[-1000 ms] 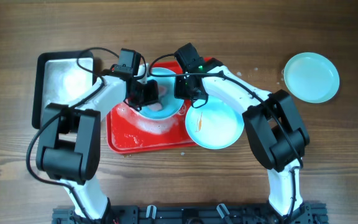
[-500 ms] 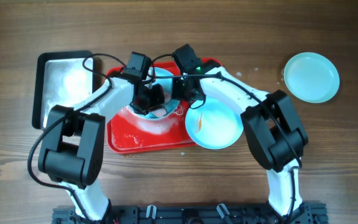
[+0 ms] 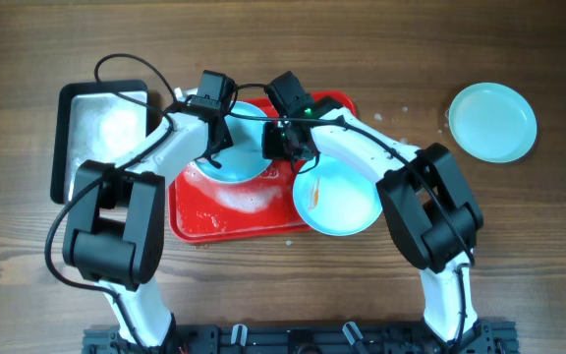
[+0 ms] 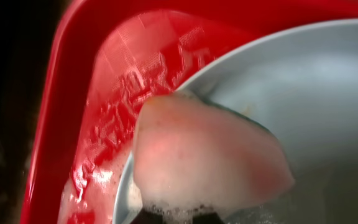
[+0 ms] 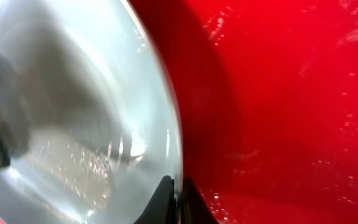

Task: Clean dirty plates on tray and stack at the side
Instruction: 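Scrub the tilted plate with the pink sponge in the left gripper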

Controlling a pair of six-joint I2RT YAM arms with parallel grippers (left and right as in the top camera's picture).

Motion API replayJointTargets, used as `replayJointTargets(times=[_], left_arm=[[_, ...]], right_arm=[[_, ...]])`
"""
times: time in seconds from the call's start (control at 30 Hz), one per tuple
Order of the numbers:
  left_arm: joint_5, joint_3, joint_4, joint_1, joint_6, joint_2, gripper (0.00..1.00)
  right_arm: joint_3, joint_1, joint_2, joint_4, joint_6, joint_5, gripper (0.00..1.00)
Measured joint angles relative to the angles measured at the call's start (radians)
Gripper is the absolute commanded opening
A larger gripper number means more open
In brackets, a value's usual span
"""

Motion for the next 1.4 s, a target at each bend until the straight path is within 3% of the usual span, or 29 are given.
replayJointTargets(times=[0.17,0.63,0.9,1.13,1.4], left_arm=[[0.013,-0.005,0.04,0.006,0.021,0.005,0.04],[0.605,0.022,-0.15,0.092,0.256,0.003,0.04],[0.788,0.037,-0.147,0.141,0.277,0.042,0.04],[0.623,0.05,-0.03,0.134,0.226,0.039,0.04],[0.218,0.058,0.105,0.009,0.221,0.038,0.04]], right_arm=[[0.002,0.0,0.0,-0.001,0.0,-0.003,0.04],[0.003,-0.032,0.0,-0.045,-0.024,0.074,0.04],[0.003,-0.033,0.0,-0.038,-0.042,0.072,0.04],[0.004,-0.025,0.0,-0.024,-0.029,0.062,0.04],[0.003,-0.025,0.0,-0.024,-0.026,0.061,0.04]])
